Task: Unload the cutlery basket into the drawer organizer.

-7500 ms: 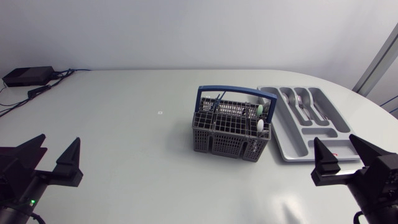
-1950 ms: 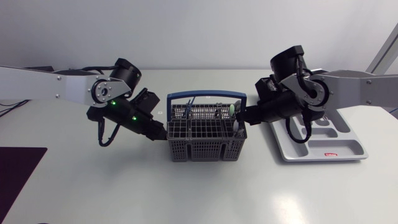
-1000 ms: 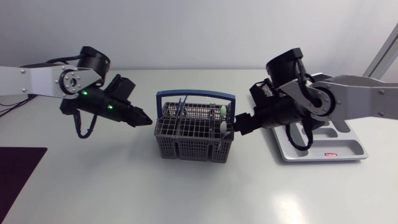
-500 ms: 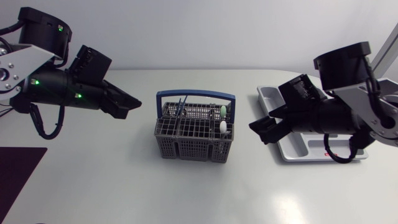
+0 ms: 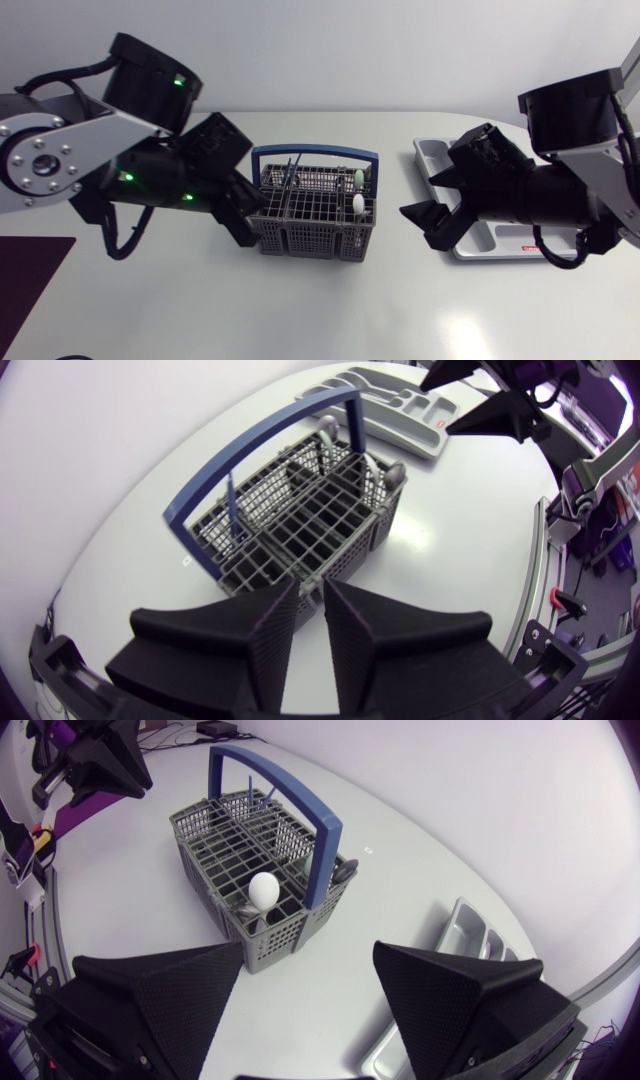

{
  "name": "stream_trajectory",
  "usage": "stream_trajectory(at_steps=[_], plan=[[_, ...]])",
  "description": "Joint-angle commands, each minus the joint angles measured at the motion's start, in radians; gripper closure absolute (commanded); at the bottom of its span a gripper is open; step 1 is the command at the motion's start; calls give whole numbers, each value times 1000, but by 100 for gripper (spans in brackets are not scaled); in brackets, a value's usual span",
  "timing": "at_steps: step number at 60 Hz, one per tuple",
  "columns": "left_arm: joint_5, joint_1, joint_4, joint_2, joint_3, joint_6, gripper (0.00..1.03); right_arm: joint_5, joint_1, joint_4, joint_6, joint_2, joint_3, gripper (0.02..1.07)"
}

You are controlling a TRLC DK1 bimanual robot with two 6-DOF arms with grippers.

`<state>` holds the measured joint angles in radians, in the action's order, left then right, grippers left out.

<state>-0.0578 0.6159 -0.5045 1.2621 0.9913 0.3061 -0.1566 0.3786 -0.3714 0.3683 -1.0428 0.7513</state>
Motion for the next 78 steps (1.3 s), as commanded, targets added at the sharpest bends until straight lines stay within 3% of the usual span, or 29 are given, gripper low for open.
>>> stream_trajectory(at_steps=[1,8,16,22,35,40,49,78], plan=[[87,114,-5,57,70,-36,81,8,3,-14,21,18,-49,14],[204,237,-29,146,145,-58,80,8,-17,-14,21,33,-75,12],[279,311,-57,266,247,-71,80,6,-56,-11,34,55,-115,12],[300,335,-88,347,325,-90,80,-3,-89,-8,43,72,-141,12],[358,372,-201,491,506,-147,69,-15,-135,-8,55,99,-181,11],[383,387,-250,531,569,-170,59,-23,-150,-6,63,99,-193,11],[414,410,-315,597,642,-191,52,-23,-161,-6,67,101,-210,11],[524,443,-355,695,716,-208,49,-24,-164,-1,63,98,-211,11]])
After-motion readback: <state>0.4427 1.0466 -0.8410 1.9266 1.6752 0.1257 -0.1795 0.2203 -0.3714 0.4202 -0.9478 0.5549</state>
